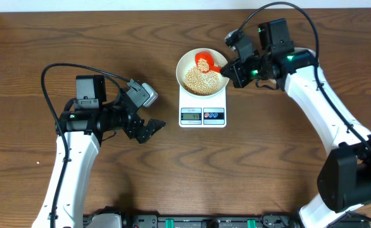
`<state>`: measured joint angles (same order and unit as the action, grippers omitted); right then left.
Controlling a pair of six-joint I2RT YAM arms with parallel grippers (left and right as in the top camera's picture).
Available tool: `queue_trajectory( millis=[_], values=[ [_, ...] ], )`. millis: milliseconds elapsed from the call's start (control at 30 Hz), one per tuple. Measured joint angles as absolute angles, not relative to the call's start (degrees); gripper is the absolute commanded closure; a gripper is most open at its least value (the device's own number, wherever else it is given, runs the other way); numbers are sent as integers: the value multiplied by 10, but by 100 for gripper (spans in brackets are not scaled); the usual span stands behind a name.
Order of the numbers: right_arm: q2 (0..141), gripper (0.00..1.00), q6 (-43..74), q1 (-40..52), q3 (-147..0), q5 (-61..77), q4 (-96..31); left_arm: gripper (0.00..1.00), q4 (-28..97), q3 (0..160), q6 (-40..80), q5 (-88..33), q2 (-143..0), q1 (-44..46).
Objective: Scoop item into bowl and weigh 50g on scale
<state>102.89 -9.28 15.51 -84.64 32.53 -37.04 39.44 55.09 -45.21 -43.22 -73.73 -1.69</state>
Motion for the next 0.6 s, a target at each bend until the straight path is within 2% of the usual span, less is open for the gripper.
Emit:
queue_trajectory(
  millis=[600],
  values=[
    [1029,99,-93,146,-846,335,-370,2,394,551,-452,-432,-737,-17]
  ],
)
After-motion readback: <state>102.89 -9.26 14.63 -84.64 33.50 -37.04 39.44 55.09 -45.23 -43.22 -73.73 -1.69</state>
